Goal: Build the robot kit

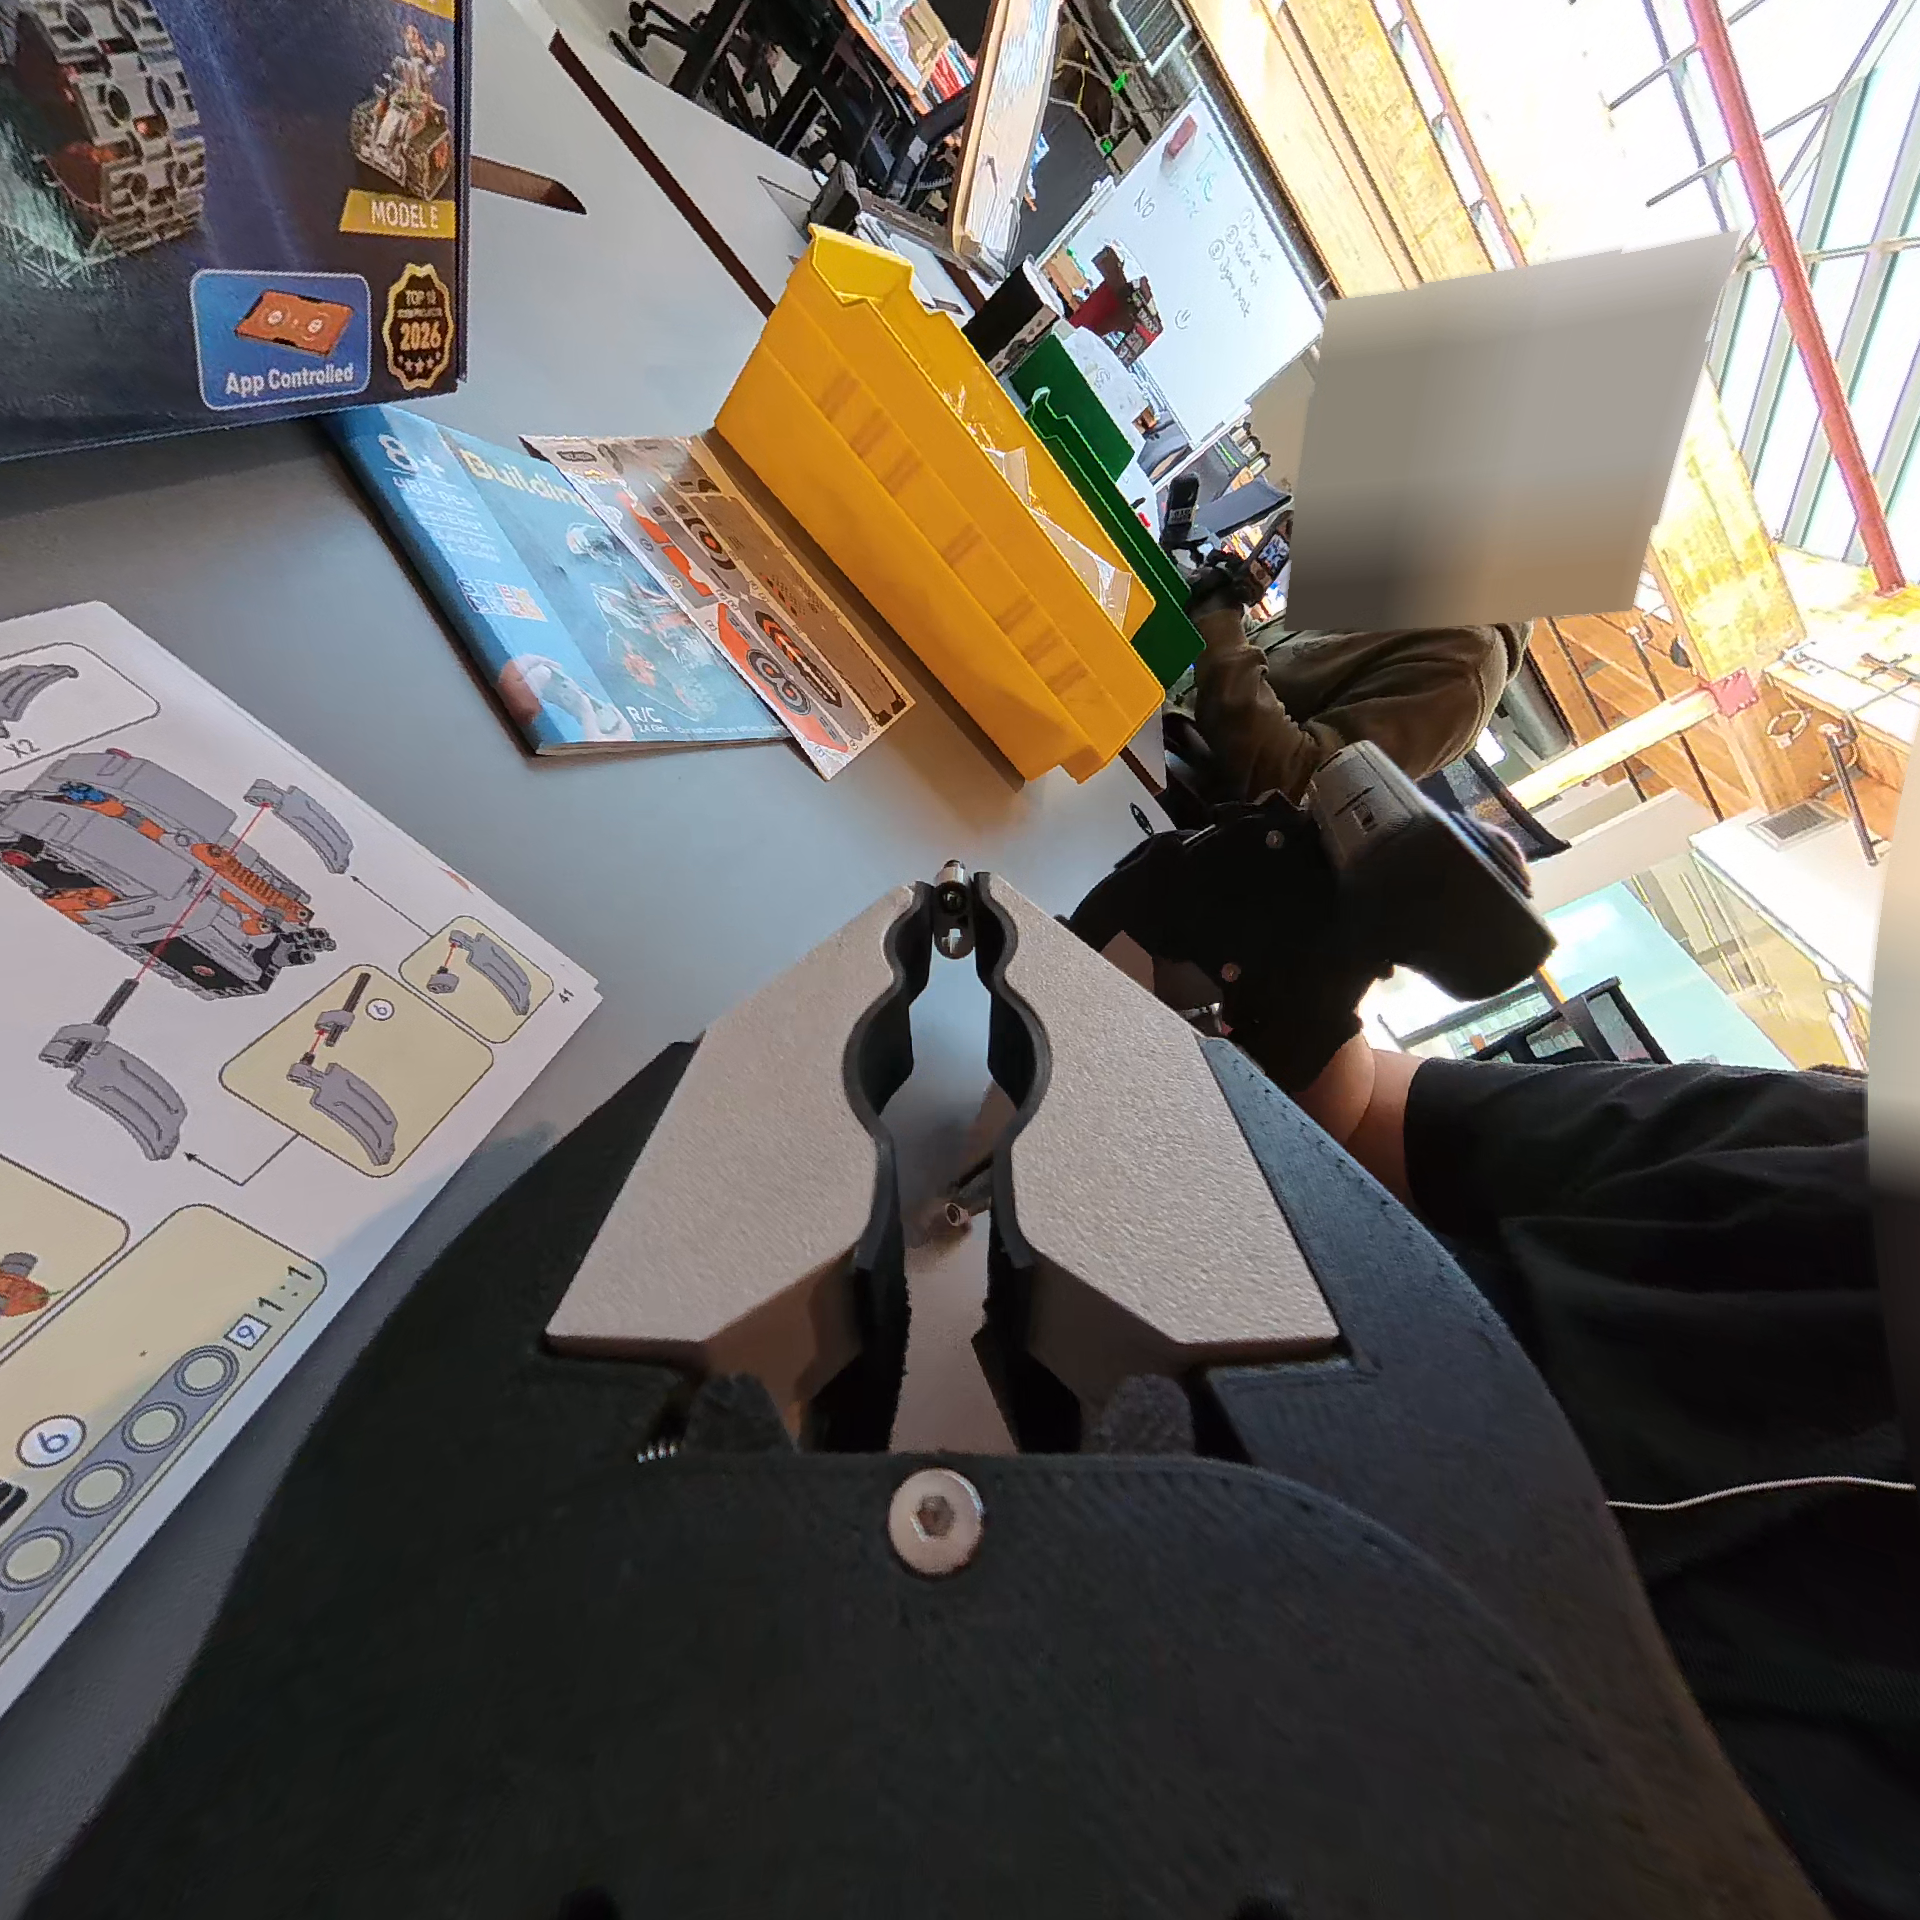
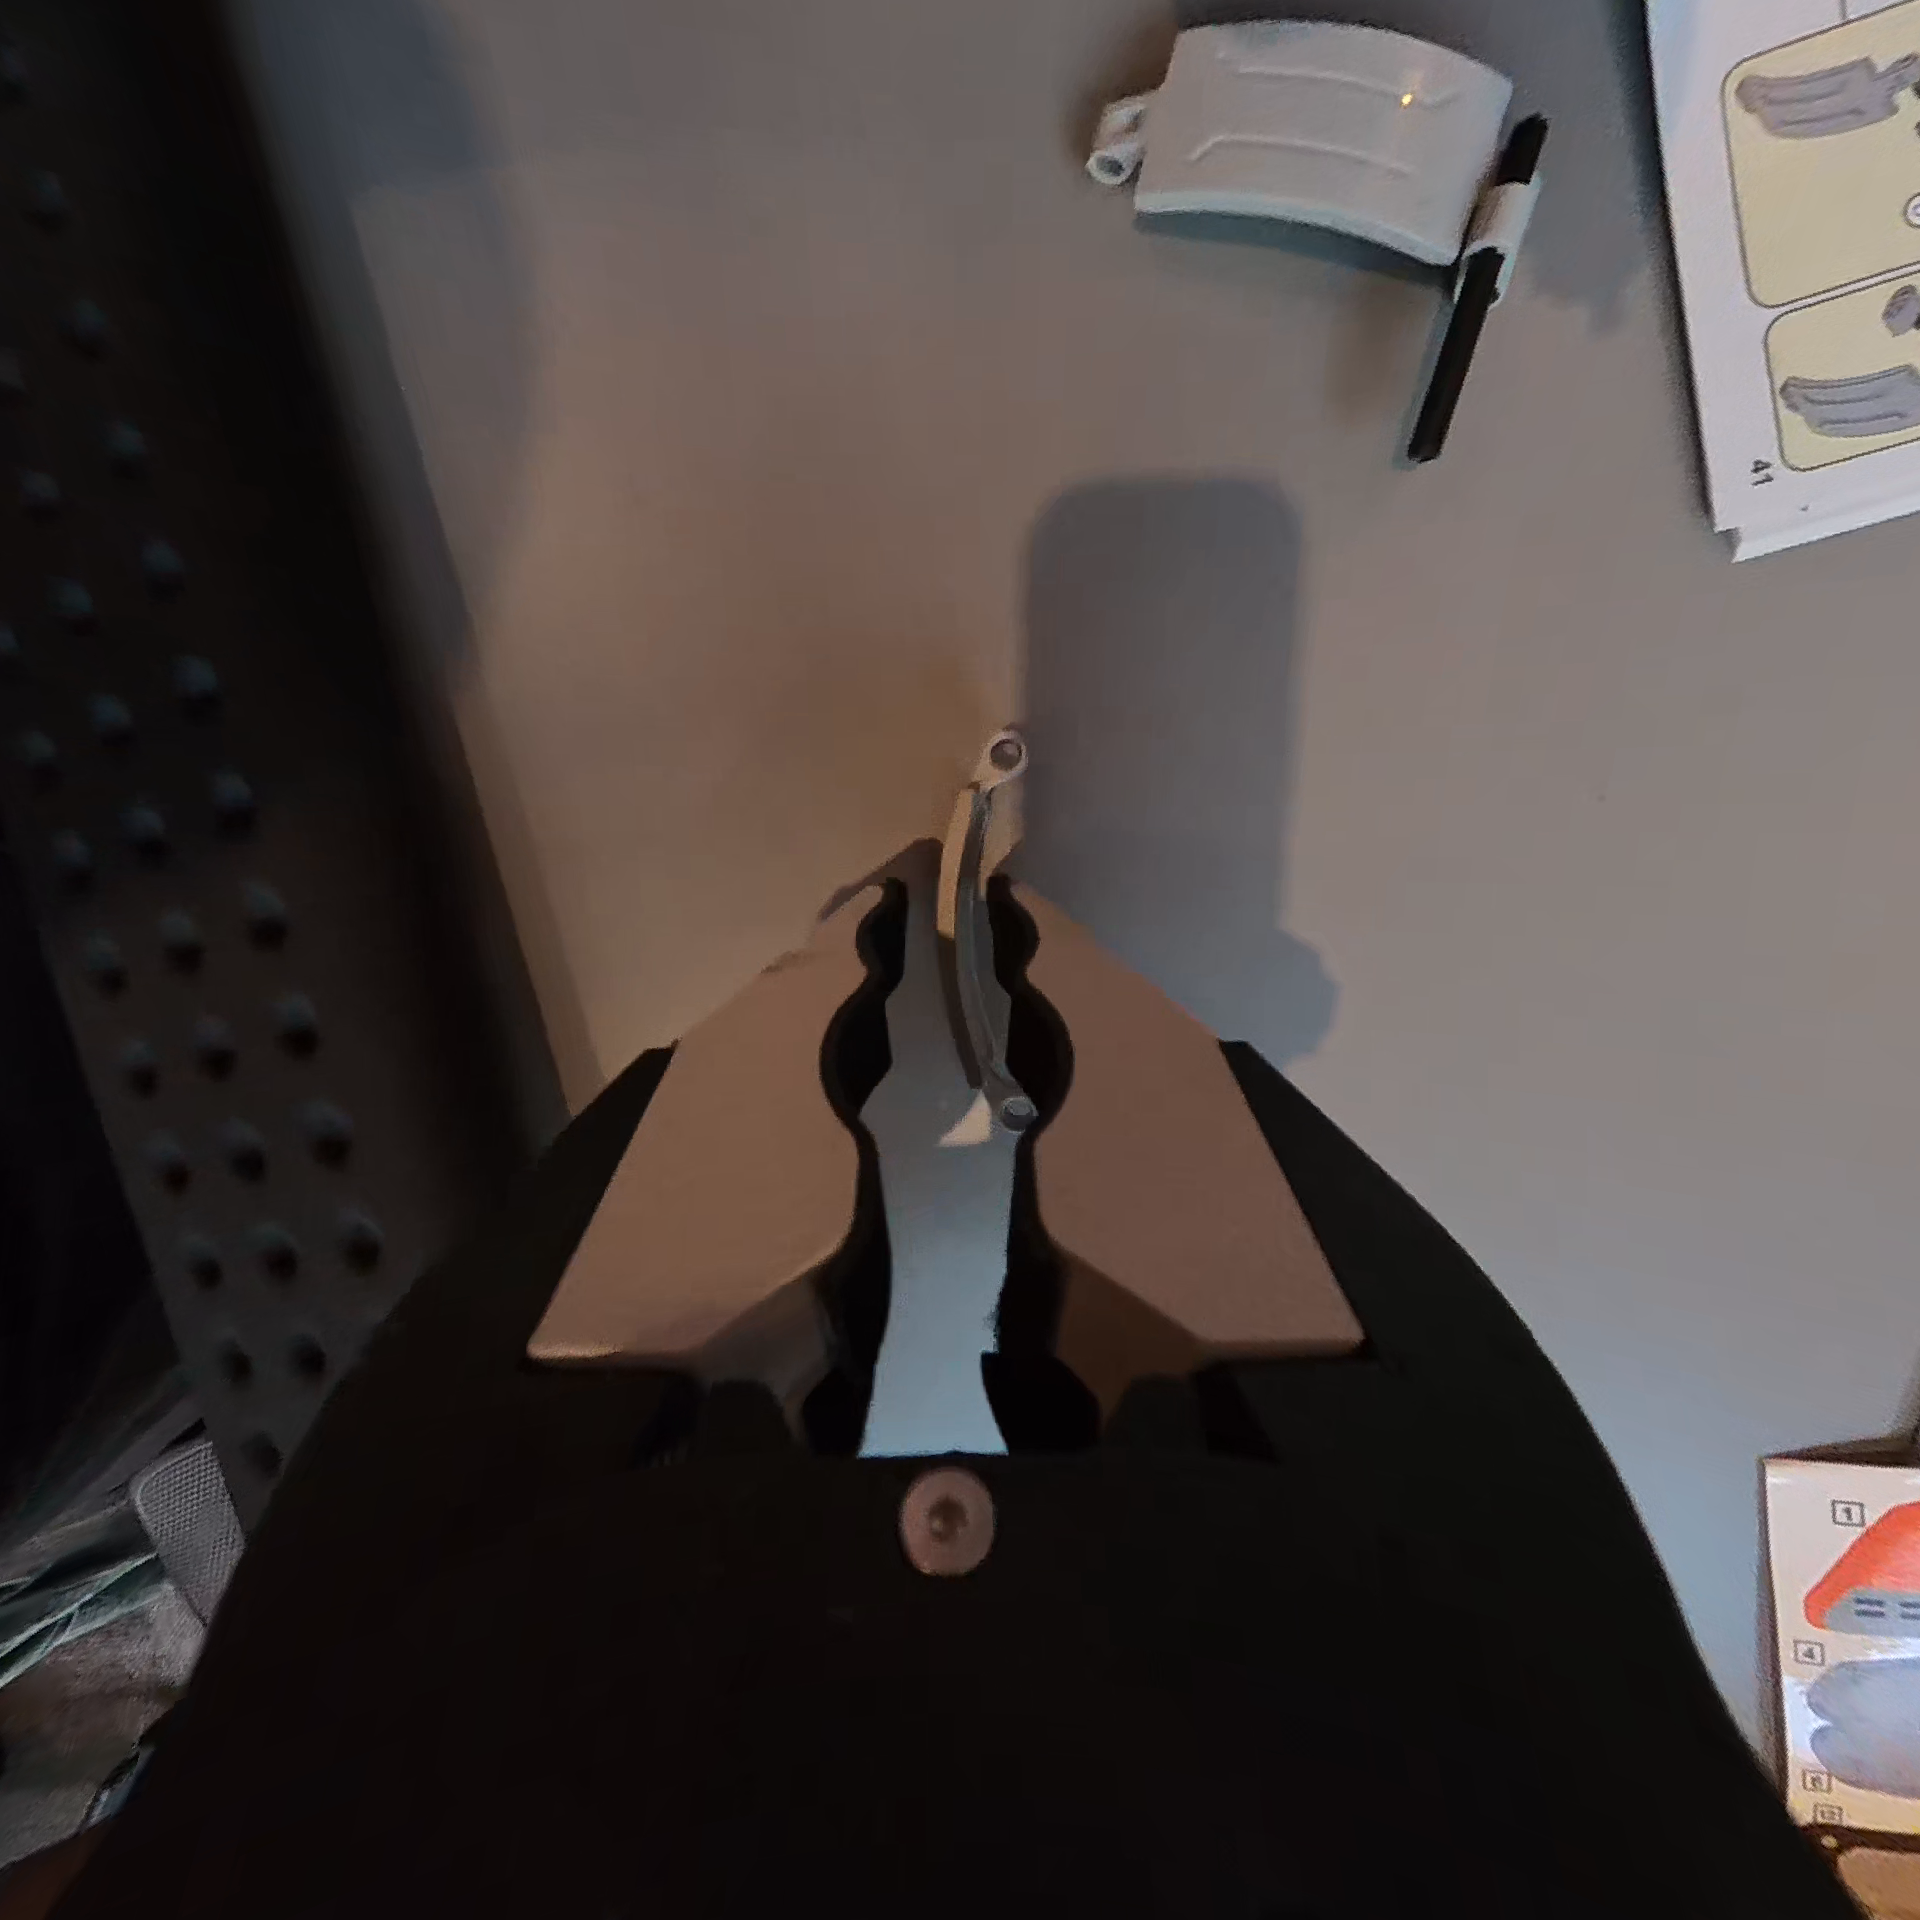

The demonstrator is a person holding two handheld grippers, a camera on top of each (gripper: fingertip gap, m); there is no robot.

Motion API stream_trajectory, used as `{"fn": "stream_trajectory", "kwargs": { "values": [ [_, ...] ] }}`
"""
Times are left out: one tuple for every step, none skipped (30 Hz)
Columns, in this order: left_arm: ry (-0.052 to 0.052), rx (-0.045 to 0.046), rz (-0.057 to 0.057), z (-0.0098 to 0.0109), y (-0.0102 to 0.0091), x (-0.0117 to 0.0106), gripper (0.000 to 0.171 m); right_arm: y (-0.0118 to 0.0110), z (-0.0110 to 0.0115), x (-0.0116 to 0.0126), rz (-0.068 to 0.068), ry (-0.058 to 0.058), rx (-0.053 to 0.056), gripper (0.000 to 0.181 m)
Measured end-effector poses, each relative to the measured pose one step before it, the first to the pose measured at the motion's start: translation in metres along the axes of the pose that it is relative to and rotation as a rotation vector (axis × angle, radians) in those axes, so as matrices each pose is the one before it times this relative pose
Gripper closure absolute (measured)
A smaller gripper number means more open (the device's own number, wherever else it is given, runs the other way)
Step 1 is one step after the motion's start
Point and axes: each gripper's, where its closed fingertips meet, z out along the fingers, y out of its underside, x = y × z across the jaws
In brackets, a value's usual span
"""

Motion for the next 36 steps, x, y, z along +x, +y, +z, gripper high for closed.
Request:
{"fn": "stream_trajectory", "kwargs": {
  "values": [
    [0.0006,0.00004,-0.0004,-0.00011,-0.00006,0.00017,0.167,-0.00350,-0.00164,0.00118,0.0044,0.0069,0.0207,0.163],
    [0.0004,0.00110,0.0000,-0.00015,-0.00019,0.00025,0.167,-0.00450,-0.00176,0.00221,0.0085,0.0105,0.0256,0.162],
    [-0.0002,0.00100,0.0003,-0.00027,-0.00030,0.00014,0.167,-0.00499,-0.00153,0.00217,0.0178,0.0088,0.0271,0.162],
    [-0.0002,0.00063,0.0008,-0.00021,-0.00026,0.00026,0.167,-0.00567,-0.00090,0.00233,0.0257,0.0100,0.0279,0.162],
    [0.0005,0.00107,0.0006,-0.00037,-0.00030,0.00020,0.167,-0.00545,-0.00020,0.00133,0.0205,0.0090,0.0254,0.162],
    [0.0008,0.00151,0.0003,-0.00023,-0.00030,0.00035,0.167,-0.00301,0.00012,0.00059,0.0093,0.0120,0.0103,0.162],
    [0.0002,0.00099,0.0004,-0.00029,-0.00030,0.00033,0.167,-0.00065,0.00013,0.00108,0.0025,0.0244,-0.0043,0.162],
    [-0.0005,0.00005,0.0009,-0.00023,-0.00004,0.00021,0.167,0.00074,0.00035,0.00082,-0.0058,0.0287,-0.0131,0.162],
    [-0.0008,-0.00014,0.0013,-0.00027,-0.00015,0.00014,0.167,0.00121,0.00042,0.00148,-0.0046,0.0360,-0.0156,0.161],
    [-0.0005,0.00045,0.0012,-0.00022,-0.00016,0.00025,0.167,0.00066,0.00064,0.00137,-0.0001,0.0362,-0.0116,0.161],
    [0.0000,0.00106,0.0005,-0.00015,-0.00026,0.00009,0.167,-0.00032,0.00106,-0.00104,-0.0006,0.0219,-0.0054,0.161],
    [0.0007,0.00085,-0.0004,-0.00015,-0.00016,0.00017,0.167,-0.00038,0.00124,-0.00263,-0.0035,0.0124,-0.0041,0.160],
    [0.0007,-0.00007,-0.0008,-0.00011,-0.00005,0.00007,0.167,-0.00011,0.00137,-0.00251,-0.0073,0.0118,-0.0057,0.160],
    [-0.0001,-0.00078,-0.0006,0.00004,0.00010,0.00004,0.167,-0.00023,0.00136,-0.00159,-0.0082,0.0140,-0.0065,0.161],
    [-0.0005,-0.00042,-0.0001,-0.00003,0.00006,-0.00007,0.167,0.00012,0.00124,0.00028,-0.0012,0.0210,-0.0073,0.161],
    [0.0001,-0.00002,0.0001,-0.00002,-0.00006,0.00008,0.167,0.00029,0.00105,0.00068,0.0021,0.0162,-0.0080,0.161],
    [0.0007,-0.00023,0.0004,0.00006,-0.00004,0.00029,0.167,-0.00007,0.00092,0.00003,0.0041,0.0071,-0.0034,0.161],
    [0.0001,-0.00062,0.0009,0.00002,0.00002,0.00031,0.167,-0.00061,0.00090,0.00044,0.0061,0.0053,0.0018,0.161],
    [-0.0005,-0.00101,0.0011,0.00000,0.00014,0.00014,0.167,0.00001,0.00080,-0.00056,0.0019,-0.0030,-0.0008,0.163],
    [-0.0003,-0.00079,0.0010,0.00012,0.00009,0.00018,0.167,0.00117,0.00068,-0.00015,0.0018,-0.0025,-0.0076,0.167],
    [0.0005,-0.00062,0.0004,0.00003,0.00001,0.00026,0.167,0.00085,0.00062,0.00060,0.0029,0.0019,-0.0053,0.169],
    [0.0005,-0.00051,-0.0001,0.00005,0.00006,0.00023,0.167,0.00031,0.00022,0.00071,0.0030,0.0026,-0.0012,0.171],
    [0.0000,0.00028,-0.0001,-0.00008,-0.00003,0.00000,0.167,0.00025,-0.00010,-0.00030,-0.0001,-0.0048,-0.0017,0.174],
    [-0.0001,0.00086,0.0000,-0.00015,-0.00016,0.00004,0.167,-0.00098,-0.00075,-0.00102,0.0001,-0.0084,0.0068,0.176],
    [0.0003,0.00015,-0.0004,-0.00019,-0.00007,-0.00002,0.167,-0.00125,-0.00106,-0.00053,0.0024,-0.0042,0.0078,0.176],
    [0.0006,-0.00075,-0.0008,-0.00004,0.00010,0.00000,0.167,-0.00106,-0.00128,0.00003,-0.0002,-0.0017,0.0074,0.176],
    [0.0006,-0.00048,-0.0011,-0.00012,0.00008,0.00001,0.167,-0.00170,-0.00179,-0.00012,-0.0038,-0.0035,0.0124,0.176],
    [0.0006,0.00025,-0.0012,0.00004,0.00003,-0.00005,0.167,-0.00203,-0.00243,-0.00053,-0.0021,-0.0099,0.0157,0.176],
    [0.0011,0.00045,-0.0016,-0.00003,0.00001,-0.00010,0.167,-0.00434,-0.00334,-0.00108,0.0023,-0.0193,0.0325,0.176],
    [0.0018,0.00072,-0.0020,-0.00003,-0.00010,0.00011,0.167,-0.00566,-0.00458,-0.00092,0.0094,-0.0257,0.0433,0.176],
    [0.0034,0.00166,-0.0024,-0.00003,-0.00016,0.00013,0.167,-0.00607,-0.00514,-0.00010,0.0086,-0.0279,0.0469,0.176],
    [0.0069,0.00271,-0.0038,0.00013,-0.00032,0.00073,0.167,-0.00675,-0.00550,-0.00030,0.0096,-0.0367,0.0560,0.176],
    [0.0112,0.00405,-0.0060,0.00004,-0.00043,0.00126,0.167,-0.00741,-0.00556,0.00021,0.0119,-0.0409,0.0599,0.176],
    [0.0141,0.00566,-0.0072,0.00004,-0.00072,0.00167,0.167,-0.00697,-0.00545,0.00022,0.0037,-0.0420,0.0609,0.177],
    [0.0148,0.00633,-0.0076,-0.00002,-0.00082,0.00165,0.167,-0.00633,-0.00512,0.00118,-0.0063,-0.0349,0.0553,0.176],
    [0.0152,0.00622,-0.0070,0.00004,-0.00089,0.00176,0.167,-0.00563,-0.00506,0.00404,-0.0045,-0.0126,0.0515,0.176]
  ]
}}
